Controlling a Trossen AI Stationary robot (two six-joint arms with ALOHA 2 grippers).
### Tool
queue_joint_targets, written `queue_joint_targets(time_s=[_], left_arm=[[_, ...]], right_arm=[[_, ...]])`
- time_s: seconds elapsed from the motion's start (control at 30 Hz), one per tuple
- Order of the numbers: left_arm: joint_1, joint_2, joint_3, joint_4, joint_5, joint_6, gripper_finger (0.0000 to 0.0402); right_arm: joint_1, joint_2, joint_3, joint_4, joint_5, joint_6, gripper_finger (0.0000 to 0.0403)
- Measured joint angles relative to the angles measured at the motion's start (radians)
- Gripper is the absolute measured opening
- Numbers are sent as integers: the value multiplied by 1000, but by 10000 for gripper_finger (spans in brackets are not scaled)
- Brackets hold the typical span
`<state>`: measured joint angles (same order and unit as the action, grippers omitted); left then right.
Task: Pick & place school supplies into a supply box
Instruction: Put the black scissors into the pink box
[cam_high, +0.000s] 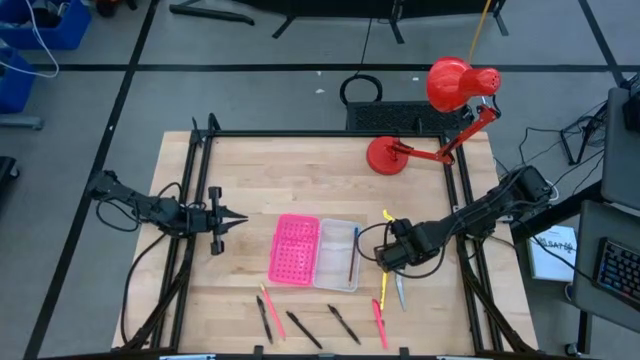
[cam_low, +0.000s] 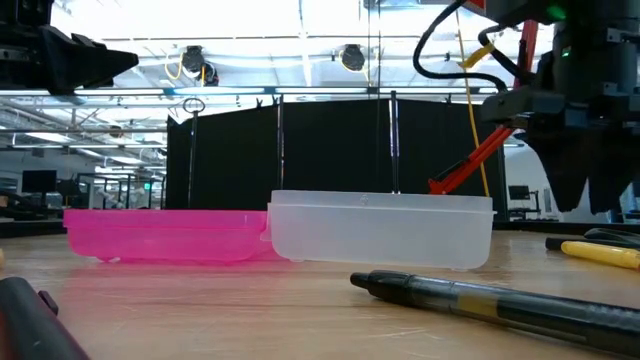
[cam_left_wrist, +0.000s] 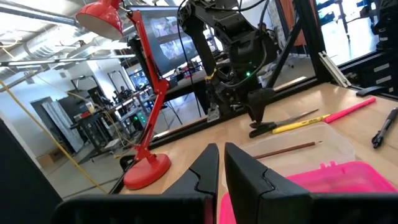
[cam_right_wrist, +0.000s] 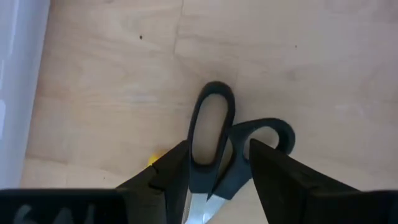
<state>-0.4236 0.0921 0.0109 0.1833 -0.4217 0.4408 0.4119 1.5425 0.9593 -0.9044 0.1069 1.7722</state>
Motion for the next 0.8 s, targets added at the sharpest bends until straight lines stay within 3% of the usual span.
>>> queue_joint_targets(time_s=[0.17, 0.4, 0.67, 0.8], left_arm=[[0, 0, 0, 0, 0, 0, 35], [0, 0, 0, 0, 0, -3, 35], [0, 0, 0, -1, 0, -5, 35], [0, 0, 0, -1, 0, -18, 35]], right_arm=[[0, 0, -55, 4, -3, 7, 155], [0, -3, -164, 168, -31, 13, 155], [-14, -3, -195, 172, -31, -150, 153], [-38, -2, -233, 193, -39, -195, 126]])
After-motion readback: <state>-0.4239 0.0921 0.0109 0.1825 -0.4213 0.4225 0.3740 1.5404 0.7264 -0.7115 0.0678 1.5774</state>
